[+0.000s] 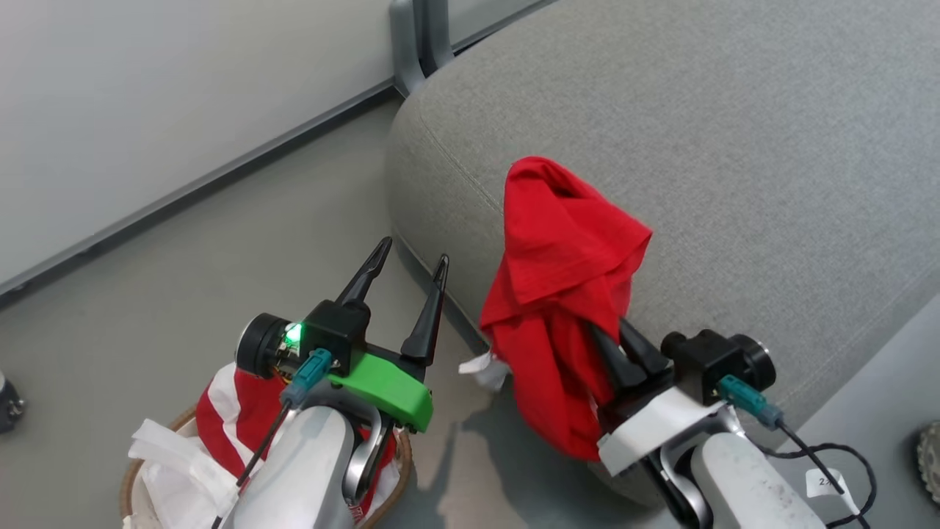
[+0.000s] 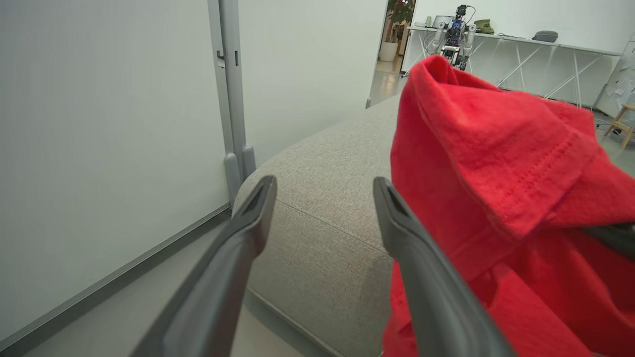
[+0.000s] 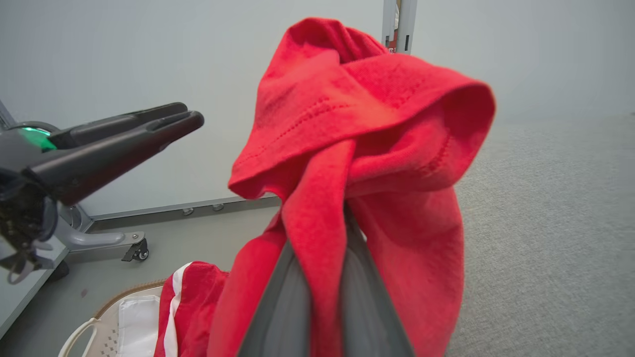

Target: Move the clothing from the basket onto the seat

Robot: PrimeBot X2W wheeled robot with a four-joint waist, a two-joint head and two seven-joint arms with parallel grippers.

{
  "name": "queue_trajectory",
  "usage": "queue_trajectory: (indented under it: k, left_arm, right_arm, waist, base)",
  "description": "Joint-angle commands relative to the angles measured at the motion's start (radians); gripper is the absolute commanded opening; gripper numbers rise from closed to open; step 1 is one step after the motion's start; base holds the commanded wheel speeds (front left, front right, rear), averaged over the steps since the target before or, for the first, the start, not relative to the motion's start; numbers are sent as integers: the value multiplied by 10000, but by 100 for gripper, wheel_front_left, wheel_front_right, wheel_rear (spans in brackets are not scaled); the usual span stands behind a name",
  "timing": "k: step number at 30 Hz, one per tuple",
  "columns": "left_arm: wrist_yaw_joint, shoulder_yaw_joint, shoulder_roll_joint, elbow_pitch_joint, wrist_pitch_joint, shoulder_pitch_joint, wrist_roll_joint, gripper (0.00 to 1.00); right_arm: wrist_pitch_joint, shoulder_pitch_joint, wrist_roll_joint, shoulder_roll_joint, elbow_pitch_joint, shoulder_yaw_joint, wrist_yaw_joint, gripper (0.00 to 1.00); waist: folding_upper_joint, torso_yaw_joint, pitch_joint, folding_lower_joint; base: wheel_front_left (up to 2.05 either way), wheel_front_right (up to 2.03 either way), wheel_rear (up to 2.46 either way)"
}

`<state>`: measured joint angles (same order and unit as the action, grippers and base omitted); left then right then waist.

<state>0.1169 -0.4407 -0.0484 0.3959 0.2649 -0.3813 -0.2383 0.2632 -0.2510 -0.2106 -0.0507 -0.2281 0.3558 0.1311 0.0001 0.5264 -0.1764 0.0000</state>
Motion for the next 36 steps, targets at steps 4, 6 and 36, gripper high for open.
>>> queue_trajectory:
  k: [4, 6, 36]
  left_arm:
    - [72, -115, -52, 32, -8, -304, 167, 100]
    - [98, -146, -71, 0, -8, -377, 236, 100]
    - [150, -1579, -1859, -854, -173, -2651, 227, 100]
  right_arm:
    - [23, -725, 574, -166, 349, -659, -7, 0]
    - [23, -1206, 771, -367, 463, -935, -7, 0]
    - [22, -7846, 1933, -1943, -2603, -4622, -10, 0]
  waist:
    - [-1, 201, -643, 0]
    - [-1, 206, -936, 0]
    - [-1, -1499, -5509, 0]
  base:
    - [0, 0, 0]
    - [0, 0, 0]
    - [0, 0, 0]
